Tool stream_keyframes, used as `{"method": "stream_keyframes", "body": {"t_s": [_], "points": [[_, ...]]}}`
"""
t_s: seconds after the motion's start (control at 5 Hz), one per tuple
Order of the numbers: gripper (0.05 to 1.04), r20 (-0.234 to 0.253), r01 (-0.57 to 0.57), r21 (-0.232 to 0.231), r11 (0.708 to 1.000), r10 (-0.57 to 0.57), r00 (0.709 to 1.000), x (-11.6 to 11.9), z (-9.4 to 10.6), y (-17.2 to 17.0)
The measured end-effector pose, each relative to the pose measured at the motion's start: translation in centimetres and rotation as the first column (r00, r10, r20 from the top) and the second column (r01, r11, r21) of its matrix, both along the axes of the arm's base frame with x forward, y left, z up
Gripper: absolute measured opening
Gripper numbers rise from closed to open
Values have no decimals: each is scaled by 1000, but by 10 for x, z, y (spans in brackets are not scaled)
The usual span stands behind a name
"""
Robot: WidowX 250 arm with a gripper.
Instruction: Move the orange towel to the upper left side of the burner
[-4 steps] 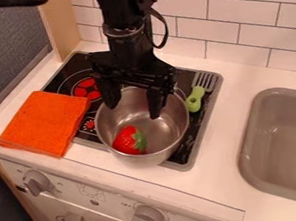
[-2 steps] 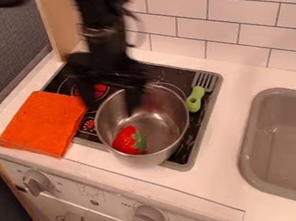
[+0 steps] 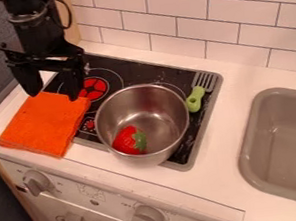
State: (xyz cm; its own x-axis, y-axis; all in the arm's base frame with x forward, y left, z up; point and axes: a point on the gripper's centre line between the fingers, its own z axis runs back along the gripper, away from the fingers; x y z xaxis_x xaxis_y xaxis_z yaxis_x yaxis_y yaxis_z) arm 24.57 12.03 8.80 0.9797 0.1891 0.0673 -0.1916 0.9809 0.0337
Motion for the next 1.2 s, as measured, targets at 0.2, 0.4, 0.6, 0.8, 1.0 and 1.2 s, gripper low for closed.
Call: {"method": "stream_keyframes", "body": {"t_s": [0.2, 0.4, 0.6, 0.8, 1.0, 1.2], "points": [[999, -28, 4, 14, 1000, -4, 1000, 0, -21, 14], [999, -65, -11, 24, 1000, 12, 998, -2, -46, 29], [999, -84, -23, 59, 998, 28, 996, 2, -61, 47], [999, -102, -23, 75, 997, 30, 994, 5, -71, 57], [999, -101, -31, 62, 998, 37, 994, 12, -78, 57], [1000, -77, -27, 34, 999, 30, 997, 34, -80, 49]]}}
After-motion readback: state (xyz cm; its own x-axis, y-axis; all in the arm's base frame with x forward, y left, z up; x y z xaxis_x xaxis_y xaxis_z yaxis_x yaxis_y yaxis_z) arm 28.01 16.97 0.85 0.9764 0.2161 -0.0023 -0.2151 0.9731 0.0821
